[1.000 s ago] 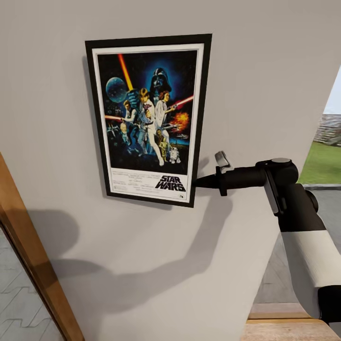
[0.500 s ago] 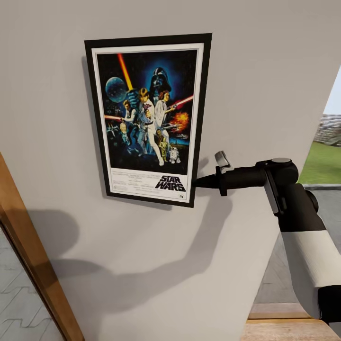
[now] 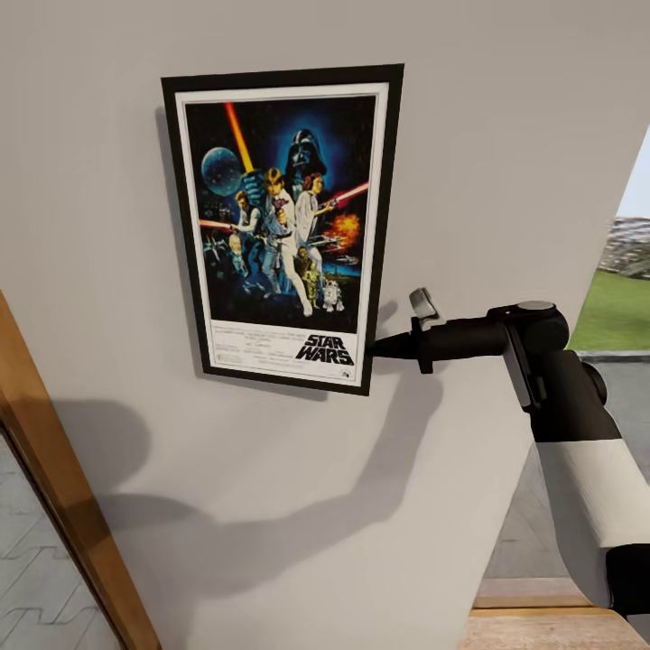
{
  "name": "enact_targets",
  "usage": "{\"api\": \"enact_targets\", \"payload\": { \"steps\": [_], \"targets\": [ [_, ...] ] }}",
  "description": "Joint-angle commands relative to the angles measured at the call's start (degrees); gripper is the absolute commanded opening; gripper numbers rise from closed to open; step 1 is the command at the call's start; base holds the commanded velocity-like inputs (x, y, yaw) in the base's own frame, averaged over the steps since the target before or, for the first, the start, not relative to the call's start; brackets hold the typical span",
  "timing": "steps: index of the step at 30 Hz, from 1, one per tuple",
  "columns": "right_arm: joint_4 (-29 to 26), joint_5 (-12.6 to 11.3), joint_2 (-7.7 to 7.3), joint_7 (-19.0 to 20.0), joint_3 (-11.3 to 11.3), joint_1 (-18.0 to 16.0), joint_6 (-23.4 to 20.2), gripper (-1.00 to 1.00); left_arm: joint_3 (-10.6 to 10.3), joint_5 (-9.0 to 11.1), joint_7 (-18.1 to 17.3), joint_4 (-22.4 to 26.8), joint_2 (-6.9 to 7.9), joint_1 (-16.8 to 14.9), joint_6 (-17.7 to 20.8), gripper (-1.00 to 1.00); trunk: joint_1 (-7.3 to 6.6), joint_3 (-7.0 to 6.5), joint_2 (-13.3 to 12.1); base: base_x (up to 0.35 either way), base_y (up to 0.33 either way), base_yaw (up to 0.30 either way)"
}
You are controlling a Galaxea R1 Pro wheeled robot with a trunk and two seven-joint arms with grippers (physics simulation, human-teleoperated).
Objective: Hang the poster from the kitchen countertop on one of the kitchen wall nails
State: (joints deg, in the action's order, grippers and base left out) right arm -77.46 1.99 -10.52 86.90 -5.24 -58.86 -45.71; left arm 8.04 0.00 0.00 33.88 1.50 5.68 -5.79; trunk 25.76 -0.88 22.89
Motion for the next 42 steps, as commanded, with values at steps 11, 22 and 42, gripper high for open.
{"api": "enact_targets", "payload": {
  "steps": [11,22,42],
  "targets": [
    [0.12,0.19,-0.02,0.38,-0.02,0.06,-0.77,-1.00,0.04,-0.01,0.00,0.05,-0.01,0.07,-0.07,1.00,0.02,0.01,0.03,0.056,0.000,0.000],
    [0.12,0.21,-0.02,0.38,-0.02,0.06,-0.78,-1.00,0.04,0.00,0.00,0.05,0.03,0.03,-0.10,1.00,0.02,0.01,0.03,0.012,0.000,0.000],
    [0.52,0.38,-0.22,-0.25,0.13,0.72,-0.79,-1.00,0.08,0.00,0.07,-0.30,-0.22,0.13,-0.37,1.00,0.02,0.01,0.03,0.000,0.000,0.000]
  ]
}}
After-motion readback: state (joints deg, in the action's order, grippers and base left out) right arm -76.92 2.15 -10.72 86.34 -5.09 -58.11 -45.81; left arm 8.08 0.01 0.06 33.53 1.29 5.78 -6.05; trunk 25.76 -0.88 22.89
